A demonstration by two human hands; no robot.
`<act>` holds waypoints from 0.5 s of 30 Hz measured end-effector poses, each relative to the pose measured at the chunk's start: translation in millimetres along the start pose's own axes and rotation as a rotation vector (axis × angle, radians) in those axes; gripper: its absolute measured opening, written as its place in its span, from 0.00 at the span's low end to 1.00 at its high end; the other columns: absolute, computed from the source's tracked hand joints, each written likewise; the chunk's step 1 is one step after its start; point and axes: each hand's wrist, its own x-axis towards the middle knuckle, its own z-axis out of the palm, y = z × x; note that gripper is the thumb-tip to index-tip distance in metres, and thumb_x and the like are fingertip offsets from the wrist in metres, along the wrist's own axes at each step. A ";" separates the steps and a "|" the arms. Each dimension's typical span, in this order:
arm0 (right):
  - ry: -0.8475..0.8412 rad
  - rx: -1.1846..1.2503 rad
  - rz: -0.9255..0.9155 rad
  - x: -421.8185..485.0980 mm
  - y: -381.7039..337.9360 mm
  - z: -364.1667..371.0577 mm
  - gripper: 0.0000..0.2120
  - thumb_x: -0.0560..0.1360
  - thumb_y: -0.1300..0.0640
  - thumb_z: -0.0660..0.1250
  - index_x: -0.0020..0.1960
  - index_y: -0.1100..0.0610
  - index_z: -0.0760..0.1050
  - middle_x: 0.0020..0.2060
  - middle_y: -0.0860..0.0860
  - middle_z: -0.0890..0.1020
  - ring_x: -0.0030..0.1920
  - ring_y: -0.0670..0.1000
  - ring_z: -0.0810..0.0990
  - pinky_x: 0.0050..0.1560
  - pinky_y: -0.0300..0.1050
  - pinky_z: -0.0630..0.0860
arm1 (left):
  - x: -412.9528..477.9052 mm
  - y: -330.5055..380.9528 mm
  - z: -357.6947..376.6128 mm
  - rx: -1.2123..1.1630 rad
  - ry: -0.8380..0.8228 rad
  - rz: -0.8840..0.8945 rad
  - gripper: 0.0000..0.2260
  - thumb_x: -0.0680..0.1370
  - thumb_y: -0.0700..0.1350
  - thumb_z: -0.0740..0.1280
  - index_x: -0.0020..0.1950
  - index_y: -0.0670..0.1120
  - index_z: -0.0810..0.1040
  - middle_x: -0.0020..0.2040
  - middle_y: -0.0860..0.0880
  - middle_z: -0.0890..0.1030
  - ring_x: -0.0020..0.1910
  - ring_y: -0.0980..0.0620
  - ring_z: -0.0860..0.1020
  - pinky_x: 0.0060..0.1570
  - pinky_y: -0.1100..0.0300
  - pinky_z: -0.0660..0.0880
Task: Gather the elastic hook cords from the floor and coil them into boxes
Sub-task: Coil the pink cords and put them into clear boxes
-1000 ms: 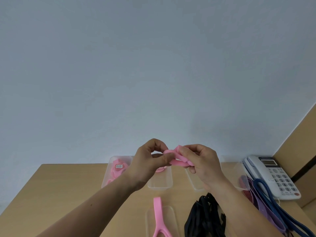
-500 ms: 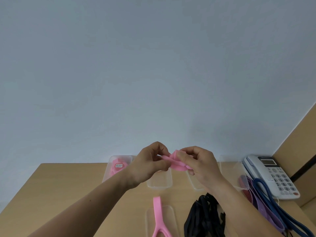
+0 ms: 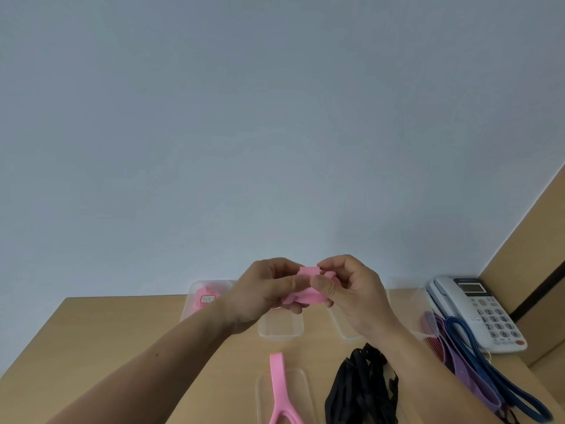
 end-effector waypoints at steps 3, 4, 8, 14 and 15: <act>0.033 0.076 -0.051 0.2 3.8 -0.8 0.20 0.63 0.47 0.79 0.45 0.57 0.75 0.33 0.52 0.81 0.29 0.51 0.78 0.32 0.41 0.76 | 0.3 -0.8 5.9 -0.053 0.046 0.015 0.08 0.80 0.41 0.68 0.54 0.36 0.79 0.40 0.44 0.85 0.38 0.48 0.82 0.41 0.59 0.79; 0.045 0.083 -0.056 0.5 4.7 0.0 0.22 0.61 0.44 0.80 0.43 0.56 0.74 0.33 0.55 0.81 0.29 0.52 0.78 0.32 0.41 0.77 | 0.2 -1.3 7.1 -0.060 0.060 0.017 0.09 0.80 0.41 0.67 0.55 0.36 0.79 0.41 0.43 0.85 0.39 0.48 0.82 0.40 0.59 0.80; 0.083 0.062 -0.026 2.8 10.9 5.1 0.25 0.56 0.35 0.81 0.36 0.48 0.71 0.37 0.65 0.80 0.29 0.54 0.78 0.32 0.47 0.77 | -0.8 -4.8 8.1 -0.080 0.084 0.020 0.11 0.80 0.43 0.67 0.56 0.35 0.79 0.47 0.38 0.84 0.41 0.45 0.82 0.40 0.58 0.79; 0.075 0.068 -0.028 3.1 19.8 11.4 0.25 0.58 0.35 0.80 0.34 0.46 0.67 0.30 0.58 0.75 0.27 0.54 0.75 0.33 0.51 0.74 | -1.1 -12.8 3.8 -0.131 0.080 0.009 0.14 0.80 0.45 0.67 0.57 0.34 0.77 0.48 0.36 0.84 0.42 0.45 0.82 0.40 0.59 0.78; 0.071 0.069 -0.038 2.7 20.4 12.7 0.24 0.58 0.35 0.80 0.35 0.46 0.67 0.29 0.55 0.75 0.27 0.54 0.75 0.32 0.51 0.73 | -1.0 -14.8 2.3 -0.136 0.083 0.010 0.14 0.80 0.45 0.67 0.58 0.34 0.77 0.48 0.37 0.84 0.42 0.45 0.81 0.40 0.59 0.78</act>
